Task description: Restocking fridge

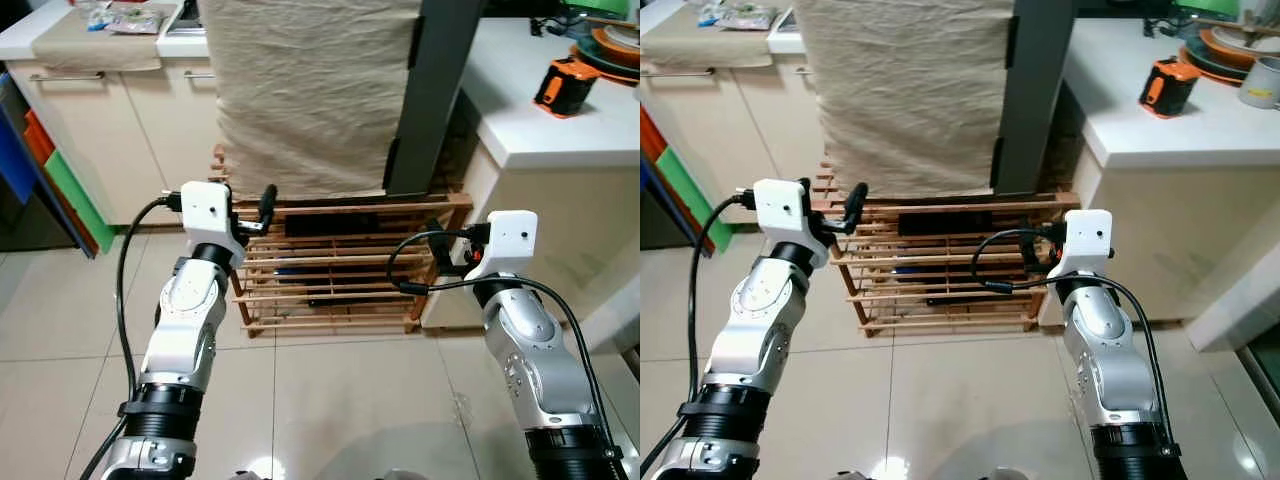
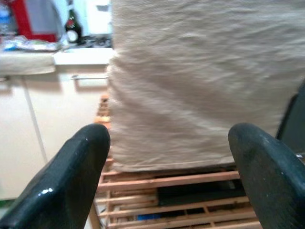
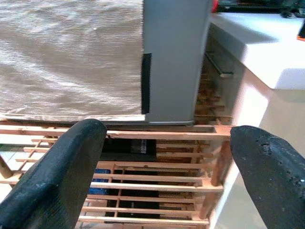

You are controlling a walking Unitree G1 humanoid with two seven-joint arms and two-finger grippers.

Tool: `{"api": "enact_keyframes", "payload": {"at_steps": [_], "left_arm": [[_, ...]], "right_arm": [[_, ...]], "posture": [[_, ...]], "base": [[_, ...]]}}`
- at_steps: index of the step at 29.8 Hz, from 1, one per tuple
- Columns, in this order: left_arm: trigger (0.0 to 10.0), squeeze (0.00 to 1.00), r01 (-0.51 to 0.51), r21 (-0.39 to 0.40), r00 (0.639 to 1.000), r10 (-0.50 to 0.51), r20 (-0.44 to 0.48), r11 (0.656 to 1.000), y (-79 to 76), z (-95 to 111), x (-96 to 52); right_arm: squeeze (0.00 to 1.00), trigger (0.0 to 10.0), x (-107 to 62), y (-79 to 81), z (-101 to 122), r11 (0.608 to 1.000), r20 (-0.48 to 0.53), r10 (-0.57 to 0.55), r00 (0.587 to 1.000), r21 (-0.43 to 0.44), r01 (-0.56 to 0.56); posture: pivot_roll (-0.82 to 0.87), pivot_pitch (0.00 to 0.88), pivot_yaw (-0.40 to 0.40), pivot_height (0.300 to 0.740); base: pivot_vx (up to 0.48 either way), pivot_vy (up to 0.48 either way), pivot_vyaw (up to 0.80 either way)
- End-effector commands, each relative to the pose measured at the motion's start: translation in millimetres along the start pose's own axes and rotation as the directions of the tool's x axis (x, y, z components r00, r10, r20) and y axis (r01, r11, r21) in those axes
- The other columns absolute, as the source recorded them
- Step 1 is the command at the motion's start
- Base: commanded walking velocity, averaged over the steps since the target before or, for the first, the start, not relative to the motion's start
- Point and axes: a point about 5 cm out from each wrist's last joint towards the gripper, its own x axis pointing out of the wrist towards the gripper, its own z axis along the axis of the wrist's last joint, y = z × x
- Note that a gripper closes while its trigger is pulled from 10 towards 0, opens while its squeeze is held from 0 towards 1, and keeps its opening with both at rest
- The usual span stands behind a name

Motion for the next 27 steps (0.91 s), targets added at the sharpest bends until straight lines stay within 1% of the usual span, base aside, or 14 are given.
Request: {"api": "enact_keyframes", "payload": {"at_steps": [1, 5, 7, 11, 18, 19, 20, 21, 27], "left_arm": [[10.0, 0.00, -0.024, -0.006, 1.000, 0.024, -0.005, 1.000, 1.6, 3.8, -1.5], [10.0, 0.00, -0.028, 0.007, 0.999, 0.028, -0.025, 1.000, 3.1, 3.3, -1.2], [10.0, 0.00, -0.034, 0.010, 0.999, 0.035, -0.038, 0.999, 5.1, 2.8, -0.1], [10.0, 0.00, -0.038, 0.012, 0.998, 0.039, -0.042, 0.999, 6.8, 4.0, 1.7], [10.0, 0.00, -0.059, 0.014, 0.995, 0.060, -0.075, 0.998, 13.3, 2.0, 5.2], [10.0, 0.00, -0.068, 0.013, 0.994, 0.069, -0.080, 0.998, 15.6, 1.7, 6.5], [10.0, 0.00, -0.068, 0.013, 0.994, 0.069, -0.080, 0.998, 15.6, 1.7, 6.5], [10.0, 0.00, -0.078, 0.019, 0.993, 0.079, -0.086, 0.997, 18.2, 0.9, 7.7], [10.0, 0.00, -0.085, 0.045, 0.993, 0.088, -0.073, 0.995, 23.8, 3.1, 9.1]], "right_arm": [[0.00, 10.0, 2.6, 3.6, 2.7, 1.000, 0.024, 0.009, 1.000, 0.002, -0.009], [0.00, 10.0, -0.1, 5.0, 0.8, 1.000, 0.034, 0.011, 0.999, -0.001, -0.011], [0.00, 10.0, -2.2, 3.2, -2.1, 1.000, 0.025, -0.007, 1.000, -0.009, 0.008], [0.00, 10.0, -4.1, 0.8, -4.1, 1.000, 0.016, -0.022, 1.000, 0.002, 0.022], [0.00, 10.0, -9.0, -12.3, -6.9, 0.996, 0.021, -0.093, 0.995, 0.010, 0.093], [0.00, 10.0, -10.3, -17.2, -6.6, 0.992, 0.026, -0.126, 0.992, 0.009, 0.126], [0.00, 10.0, -10.3, -17.2, -6.6, 0.992, 0.026, -0.126, 0.992, 0.009, 0.126], [0.00, 10.0, -10.9, -21.0, -6.0, 0.989, 0.030, -0.146, 0.989, 0.009, 0.145], [0.00, 10.0, -11.5, -26.1, -3.9, 0.986, 0.041, -0.167, 0.985, 0.002, 0.167]], "posture": [[-0.16, 0.012, 0.001, 0.740], [-0.16, 0.017, 0.005, 0.740], [-0.16, 0.019, 0.007, 0.740], [-0.16, 0.022, 0.011, 0.740], [-0.17, 0.023, 0.017, 0.740], [-0.17, 0.021, 0.019, 0.740], [-0.17, 0.021, 0.019, 0.740], [-0.18, 0.018, 0.021, 0.740], [-0.18, 0.014, 0.024, 0.740]], "base": [[0.379, 0.292, 0.00], [0.374, 0.300, 0.00], [0.347, 0.332, 0.00], [0.321, 0.358, 0.00], [0.040, 0.444, -0.65], [0.000, 0.461, -0.62], [0.000, 0.461, -0.62], [0.000, 0.461, -0.63], [0.000, 0.464, -0.61]]}}
